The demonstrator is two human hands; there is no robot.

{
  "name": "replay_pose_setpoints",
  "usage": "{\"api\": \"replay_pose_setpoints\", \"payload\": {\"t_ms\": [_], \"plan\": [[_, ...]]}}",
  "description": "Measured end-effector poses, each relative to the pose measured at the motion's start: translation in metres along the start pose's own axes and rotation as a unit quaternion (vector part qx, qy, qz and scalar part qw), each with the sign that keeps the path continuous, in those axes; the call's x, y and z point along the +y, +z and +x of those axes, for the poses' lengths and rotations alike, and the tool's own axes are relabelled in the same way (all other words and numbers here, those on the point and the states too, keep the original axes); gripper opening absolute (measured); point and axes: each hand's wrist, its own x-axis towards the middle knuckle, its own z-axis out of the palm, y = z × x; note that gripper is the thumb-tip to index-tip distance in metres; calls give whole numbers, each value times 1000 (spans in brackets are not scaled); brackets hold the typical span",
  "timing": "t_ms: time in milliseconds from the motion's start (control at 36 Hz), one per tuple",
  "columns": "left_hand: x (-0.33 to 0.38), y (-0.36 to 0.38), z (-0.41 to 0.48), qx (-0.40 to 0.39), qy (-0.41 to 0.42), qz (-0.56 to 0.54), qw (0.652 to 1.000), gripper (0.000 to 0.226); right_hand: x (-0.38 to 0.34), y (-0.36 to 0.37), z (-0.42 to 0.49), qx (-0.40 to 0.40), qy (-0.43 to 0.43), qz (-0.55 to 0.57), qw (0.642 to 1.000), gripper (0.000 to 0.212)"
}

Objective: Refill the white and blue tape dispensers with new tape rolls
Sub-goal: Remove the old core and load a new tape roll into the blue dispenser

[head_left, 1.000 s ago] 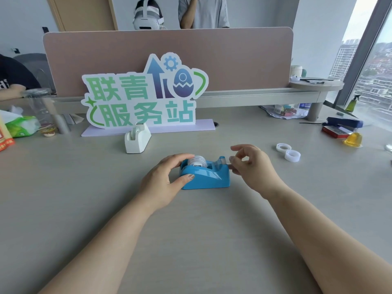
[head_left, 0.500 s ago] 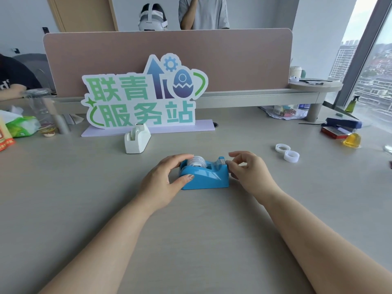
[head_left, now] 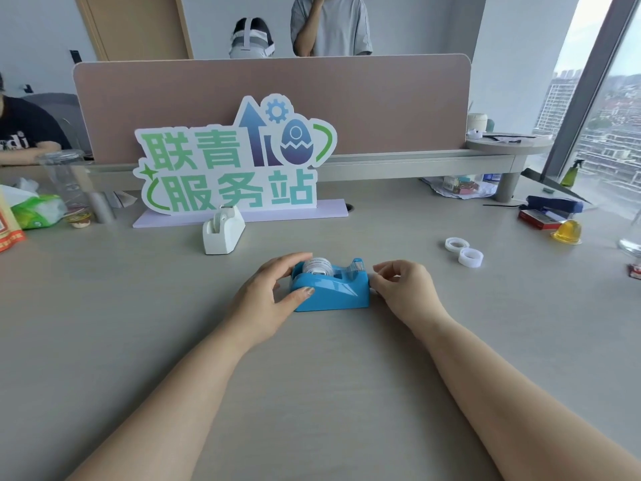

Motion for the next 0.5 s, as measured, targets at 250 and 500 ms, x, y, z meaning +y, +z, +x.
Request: {"api": "replay_pose_setpoints", "payload": {"t_ms": [250,500], "plan": [[2,0,-1,5,-1,-15,1000,56,3,-3,-19,-81,-62,54,993,57],[1,2,0,14,-9,-23,1000,55,3,-1,-22,-92,-71,-3,993,61]]}}
